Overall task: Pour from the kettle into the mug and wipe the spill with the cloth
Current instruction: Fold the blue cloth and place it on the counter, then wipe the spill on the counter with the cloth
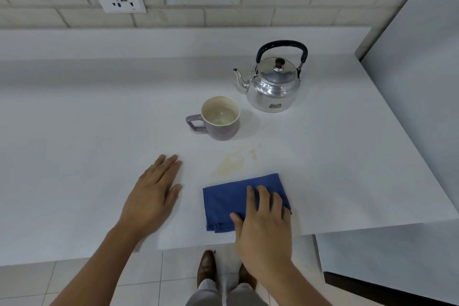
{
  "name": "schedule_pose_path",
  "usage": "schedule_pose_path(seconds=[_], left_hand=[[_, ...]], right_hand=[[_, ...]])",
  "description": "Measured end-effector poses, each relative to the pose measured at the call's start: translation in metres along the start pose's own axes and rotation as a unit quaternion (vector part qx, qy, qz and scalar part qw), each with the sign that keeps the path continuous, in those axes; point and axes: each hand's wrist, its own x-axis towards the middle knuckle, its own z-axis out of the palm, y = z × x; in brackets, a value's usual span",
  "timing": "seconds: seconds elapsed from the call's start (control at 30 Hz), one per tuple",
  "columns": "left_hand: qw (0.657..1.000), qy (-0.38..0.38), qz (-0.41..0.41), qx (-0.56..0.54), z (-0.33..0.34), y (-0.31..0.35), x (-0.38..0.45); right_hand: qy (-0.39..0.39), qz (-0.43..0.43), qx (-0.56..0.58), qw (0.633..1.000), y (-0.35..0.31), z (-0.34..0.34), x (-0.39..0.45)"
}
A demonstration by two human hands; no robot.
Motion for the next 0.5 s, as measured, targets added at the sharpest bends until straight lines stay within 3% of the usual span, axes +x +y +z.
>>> schedule_pose_path(seconds=[0.13,0.3,0.43,0.5], left_hand=[[1.000,0.008,-0.004,0.010,0.004,0.000,-0.001],[1.000,0.014,-0.003,0.016,0.006,0.000,-0.001],[1.000,0.016,-0.002,0.016,0.007,-0.002,-0.001],[1.000,0.018,-0.001,0.017,0.007,-0.002,-0.001]], right_hand=[[0.017,-0.018,0.066,0.998,0.039,0.001,0.004],[-0.004,0.049,0.174,0.983,0.091,-0.006,0.043],[0.063,0.124,0.249,0.958,0.085,-0.006,0.091],[0.092,0.119,0.237,0.960,0.063,-0.004,0.111]])
